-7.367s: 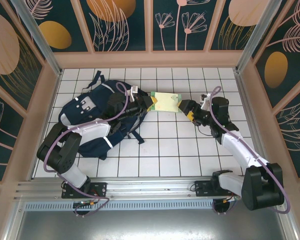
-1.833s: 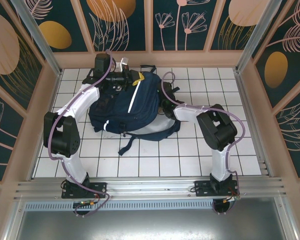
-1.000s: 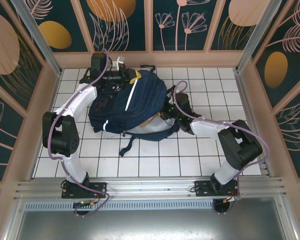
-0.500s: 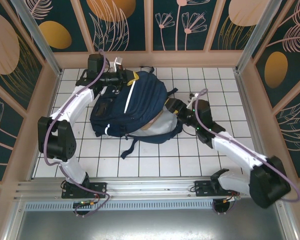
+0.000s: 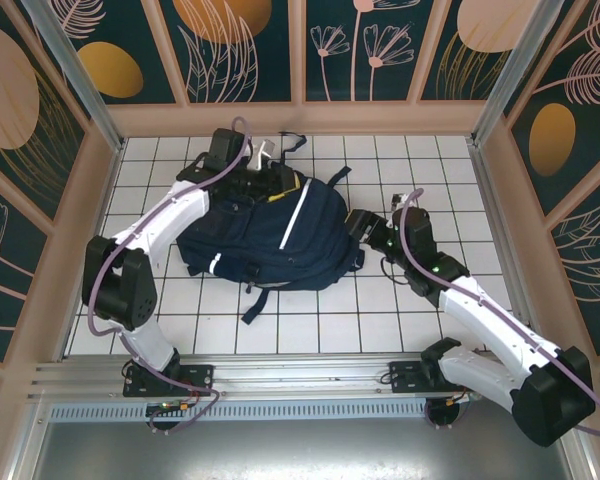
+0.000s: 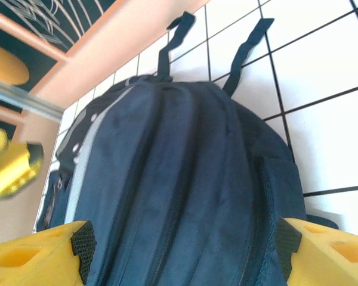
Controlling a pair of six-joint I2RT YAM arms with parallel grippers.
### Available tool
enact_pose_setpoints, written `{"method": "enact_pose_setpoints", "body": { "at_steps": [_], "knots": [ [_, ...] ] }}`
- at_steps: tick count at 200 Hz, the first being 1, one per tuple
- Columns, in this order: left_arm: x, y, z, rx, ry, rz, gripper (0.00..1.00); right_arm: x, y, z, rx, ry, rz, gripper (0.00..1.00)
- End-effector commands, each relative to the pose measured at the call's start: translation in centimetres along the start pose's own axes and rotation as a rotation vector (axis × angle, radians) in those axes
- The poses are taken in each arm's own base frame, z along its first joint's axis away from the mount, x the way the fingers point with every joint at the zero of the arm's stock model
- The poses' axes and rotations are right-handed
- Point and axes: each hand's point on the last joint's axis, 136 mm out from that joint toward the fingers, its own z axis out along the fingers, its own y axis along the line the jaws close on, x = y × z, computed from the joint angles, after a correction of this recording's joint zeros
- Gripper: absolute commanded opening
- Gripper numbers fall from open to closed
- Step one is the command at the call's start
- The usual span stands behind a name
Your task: Pack the student bag
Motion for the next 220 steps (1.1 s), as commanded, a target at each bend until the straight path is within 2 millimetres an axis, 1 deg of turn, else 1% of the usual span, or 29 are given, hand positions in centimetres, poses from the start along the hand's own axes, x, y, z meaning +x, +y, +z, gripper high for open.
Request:
{"method": "enact_pose_setpoints", "body": {
  "at_steps": [1, 11, 18, 22, 25, 29, 36, 45, 47, 51, 57, 59, 62, 67, 83, 98, 112, 124, 141, 159, 181, 189, 201, 220],
  "knots": [
    [-2.8, -2.4, -6.9, -0.146, -0.249, 0.208, 0.58, 0.7, 1.3, -0.7, -0.024, 0.024, -0.105, 0.8],
    [-2.9, -2.5, -8.8, -0.178, -0.328, 0.228, 0.69, 1.0, 1.3, -0.6, -0.02, 0.039, -0.125, 0.79],
    [-2.3, -2.2, -9.6, -0.191, -0.354, 0.233, 0.76, 1.4, 1.7, -0.6, -0.038, 0.059, -0.142, 0.78],
    [-2.0, -1.9, -9.9, -0.198, -0.367, 0.225, 0.83, 1.8, 2.0, -0.5, -0.052, 0.072, -0.153, 0.77],
    [-1.6, -1.7, -10.1, -0.201, -0.368, 0.218, 0.95, 2.1, 2.3, -0.6, -0.064, 0.082, -0.161, 0.77],
    [-1.1, -1.5, -10.2, -0.197, -0.36, 0.213, 0.98, 2.4, 2.6, -0.6, -0.079, 0.093, -0.173, 0.76],
    [0.2, -0.9, -9.9, -0.192, -0.325, 0.206, 0.98, 3.2, 3.2, -0.5, -0.096, 0.112, -0.195, 0.74],
    [2.0, 0.7, -9.3, -0.185, -0.277, 0.149, 0.99, 4.2, 4.0, -0.4, -0.113, 0.134, -0.231, 0.73],
    [2.3, 0.8, -9.2, -0.169, -0.272, 0.133, 0.99, 4.5, 4.2, -0.4, -0.116, 0.137, -0.239, 0.73],
    [3.3, 1.9, -8.9, -0.149, -0.254, 0.084, 0.98, 5.0, 4.4, -0.3, -0.117, 0.147, -0.255, 0.73],
    [4.3, 2.8, -8.6, -0.106, -0.248, 0.022, 0.99, 5.8, 4.8, -0.2, -0.121, 0.163, -0.277, 0.72],
    [4.2, 2.6, -8.8, -0.084, -0.256, 0.011, 0.99, 6.0, 4.9, -0.1, -0.123, 0.167, -0.283, 0.72],
    [5.3, 3.8, -8.4, -0.082, -0.24, -0.027, 0.98, 6.4, 5.1, -0.1, -0.124, 0.176, -0.293, 0.71],
    [6.1, 4.7, -8.3, -0.069, -0.24, -0.068, 0.98, 7.1, 5.5, 0.0, -0.13, 0.194, -0.309, 0.7],
    [7.6, 5.8, -9.0, -0.081, -0.274, -0.065, 0.98, 8.5, 5.9, 0.4, -0.101, 0.217, -0.364, 0.7],
    [8.6, 6.2, -10.3, -0.108, -0.314, -0.035, 0.99, 9.0, 5.6, 0.8, -0.057, 0.237, -0.377, 0.69],
    [9.8, 6.6, -10.9, -0.12, -0.318, -0.02, 0.98, 9.3, 5.5, 1.2, -0.033, 0.265, -0.373, 0.69],
    [10.9, 7.7, -11.0, -0.16, -0.301, -0.012, 0.99, 9.5, 5.3, 1.5, -0.008, 0.284, -0.353, 0.69],
    [12.4, 10.0, -10.3, -0.226, -0.253, -0.043, 0.98, 9.0, 4.6, 2.1, 0.069, 0.275, -0.305, 0.67],
    [13.2, 10.9, -9.6, -0.198, -0.26, -0.114, 0.98, 9.6, 5.5, 2.5, 0.038, 0.306, -0.286, 0.65],
    [13.0, 11.7, -9.2, -0.2, -0.281, -0.177, 0.98, 10.7, 7.1, 2.6, -0.046, 0.352, -0.25, 0.63],
    [13.0, 11.9, -9.0, -0.197, -0.282, -0.201, 0.97, 11.4, 7.6, 2.4, -0.084, 0.382, -0.236, 0.63],
    [13.1, 12.0, -8.9, -0.198, -0.281, -0.234, 0.96, 11.6, 7.4, 2.3, -0.074, 0.381, -0.214, 0.62],
    [13.0, 12.6, -9.4, -0.221, -0.323, -0.3, 0.96, 11.6, 6.7, 2.1, -0.055, 0.362, -0.187, 0.6]
  ]
}}
